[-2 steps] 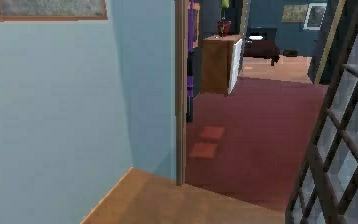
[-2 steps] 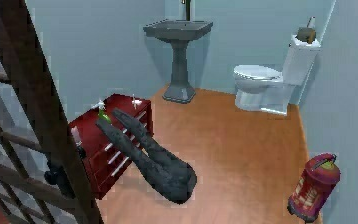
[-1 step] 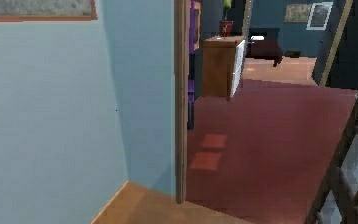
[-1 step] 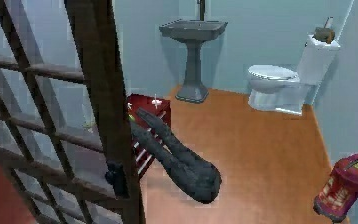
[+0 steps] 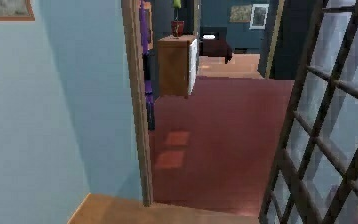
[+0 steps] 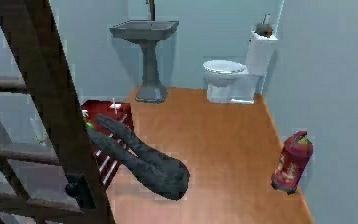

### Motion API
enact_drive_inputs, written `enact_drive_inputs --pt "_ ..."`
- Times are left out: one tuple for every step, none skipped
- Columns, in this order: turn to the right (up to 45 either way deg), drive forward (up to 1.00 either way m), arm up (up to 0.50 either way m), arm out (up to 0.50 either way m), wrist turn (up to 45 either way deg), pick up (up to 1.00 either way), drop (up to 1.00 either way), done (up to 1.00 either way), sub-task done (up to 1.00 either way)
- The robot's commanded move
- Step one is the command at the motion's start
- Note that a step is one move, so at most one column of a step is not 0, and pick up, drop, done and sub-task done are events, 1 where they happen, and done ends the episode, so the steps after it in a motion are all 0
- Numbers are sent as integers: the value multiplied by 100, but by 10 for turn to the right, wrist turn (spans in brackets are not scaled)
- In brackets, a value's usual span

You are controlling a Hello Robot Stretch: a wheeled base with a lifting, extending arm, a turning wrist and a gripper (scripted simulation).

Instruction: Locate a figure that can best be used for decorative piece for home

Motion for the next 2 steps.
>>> enact_drive_inputs --pt "0 100 0 0 0 0 0 0 0" --pt "120 0 0 0 0 0 0 0 0"
